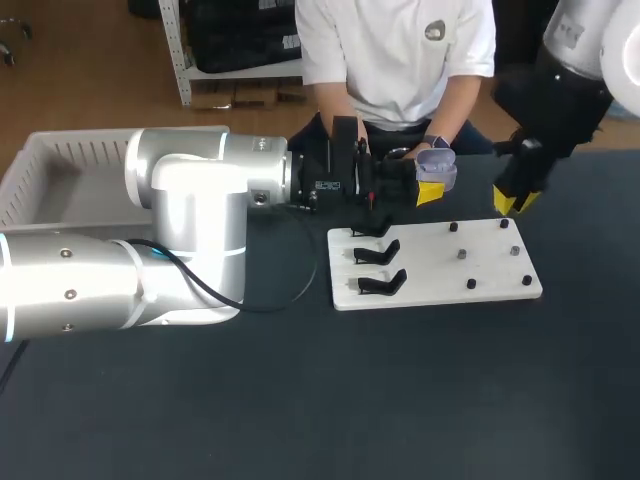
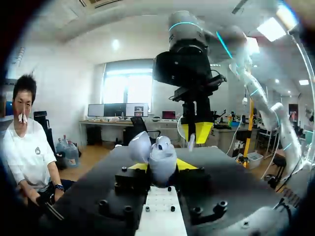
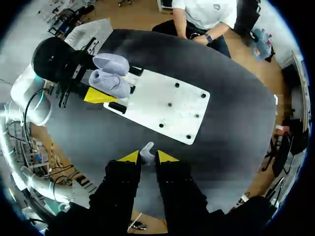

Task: Pick up each earbud case from the left stands, insert the matching earbuds, close the lid, and place the case in the box.

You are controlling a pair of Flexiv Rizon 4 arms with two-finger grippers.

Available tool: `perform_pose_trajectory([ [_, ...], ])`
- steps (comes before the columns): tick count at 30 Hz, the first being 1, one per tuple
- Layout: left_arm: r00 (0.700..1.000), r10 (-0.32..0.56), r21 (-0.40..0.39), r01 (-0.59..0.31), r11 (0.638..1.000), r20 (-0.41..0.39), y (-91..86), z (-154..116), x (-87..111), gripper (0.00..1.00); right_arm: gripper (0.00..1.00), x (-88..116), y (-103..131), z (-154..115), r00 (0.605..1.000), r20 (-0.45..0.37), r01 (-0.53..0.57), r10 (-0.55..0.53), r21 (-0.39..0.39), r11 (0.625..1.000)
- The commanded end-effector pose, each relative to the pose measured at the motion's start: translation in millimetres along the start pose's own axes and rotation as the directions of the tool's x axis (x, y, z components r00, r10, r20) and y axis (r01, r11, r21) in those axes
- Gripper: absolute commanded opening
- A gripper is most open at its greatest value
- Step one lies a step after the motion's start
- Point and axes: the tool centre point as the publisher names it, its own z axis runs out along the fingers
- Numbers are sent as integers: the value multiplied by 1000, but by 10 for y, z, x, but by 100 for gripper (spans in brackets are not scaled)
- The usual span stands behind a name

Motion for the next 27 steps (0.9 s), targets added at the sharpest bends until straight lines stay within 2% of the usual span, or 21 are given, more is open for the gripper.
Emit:
perform_pose_trajectory([
  [1,1000,3,-1,-3,1000,5,4,5,12,0,0,56,186,-171,999,-14,37,-37,36,999],
  [6,1000,3,-1,-3,1000,5,4,5,12,0,0,-7,371,-328,996,-21,84,-83,57,995],
  [12,1000,3,-1,-3,1000,5,4,5,12,0,0,-176,493,-425,993,-1,118,-119,77,990],
  [27,1000,3,-1,-3,1000,5,4,5,12,0,0,-670,636,-408,983,52,172,-176,77,982],
])
